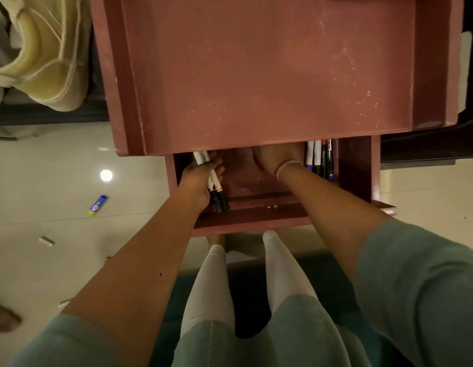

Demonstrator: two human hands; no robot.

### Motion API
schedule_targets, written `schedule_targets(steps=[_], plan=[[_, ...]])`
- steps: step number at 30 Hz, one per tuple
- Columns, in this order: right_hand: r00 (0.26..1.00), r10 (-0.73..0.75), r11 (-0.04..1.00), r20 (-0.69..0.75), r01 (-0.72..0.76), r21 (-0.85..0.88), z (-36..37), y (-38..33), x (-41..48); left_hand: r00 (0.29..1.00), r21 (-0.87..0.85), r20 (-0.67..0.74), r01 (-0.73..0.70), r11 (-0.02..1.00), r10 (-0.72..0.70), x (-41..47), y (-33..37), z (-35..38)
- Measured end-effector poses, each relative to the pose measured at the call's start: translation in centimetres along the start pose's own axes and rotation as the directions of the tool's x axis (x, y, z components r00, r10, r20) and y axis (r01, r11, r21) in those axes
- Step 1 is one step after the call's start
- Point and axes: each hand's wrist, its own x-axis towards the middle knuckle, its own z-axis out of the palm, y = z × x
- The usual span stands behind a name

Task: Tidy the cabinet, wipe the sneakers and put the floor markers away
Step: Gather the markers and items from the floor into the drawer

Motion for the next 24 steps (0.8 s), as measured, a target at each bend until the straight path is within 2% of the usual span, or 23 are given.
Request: schedule_targets(steps=[1,4,9,12,14,17,18,21,24], plan=[[0.999,-0.028,0.999,-0.021,0.027,-0.047,-0.5,-0.5,-0.8,1.0,0.014,0.001,-0.008,1.0,0.008,0.0,0.1,-0.4],[0.992,-0.125,0.992,-0.002,0.124,-0.033,-1.0,0.0,-3.0,1.0,0.015,0.001,-0.008,1.0,0.008,-0.1,-0.2,-1.3],[0.992,-0.05,0.998,0.115,0.052,-0.017,-2.7,0.6,-2.9,1.0,-0.037,0.013,-0.015,0.999,0.016,-0.6,-1.0,-1.2],[0.993,-0.072,0.997,0.094,0.072,0.008,-2.8,0.5,-2.9,1.0,-0.042,0.017,-0.019,0.999,0.02,-0.9,-1.0,-1.0],[0.979,-0.185,0.982,0.081,0.187,-0.017,-2.6,-0.2,-3.3,1.0,-0.032,0.015,-0.024,0.999,0.025,-1.0,-0.8,-0.9],[0.9,-0.435,0.892,0.03,0.435,-0.122,-2.3,-0.3,-3.7,0.999,-0.012,0.009,-0.034,0.999,0.034,-1.0,-0.4,-0.9],[0.893,-0.445,0.88,0.073,0.451,-0.149,-2.4,0.2,-3.8,0.999,-0.008,0.007,-0.034,0.999,0.034,-1.1,-0.4,-1.0],[0.947,-0.233,0.951,0.223,0.27,-0.152,-2.7,2.4,-3.8,0.999,-0.004,0.004,-0.036,0.999,0.036,-1.1,-0.3,-1.0],[0.992,-0.023,1.0,0.122,0.021,0.02,-2.9,3.0,-4.0,1.0,-0.007,0.013,-0.023,1.0,0.023,-1.1,-0.6,-0.8]])
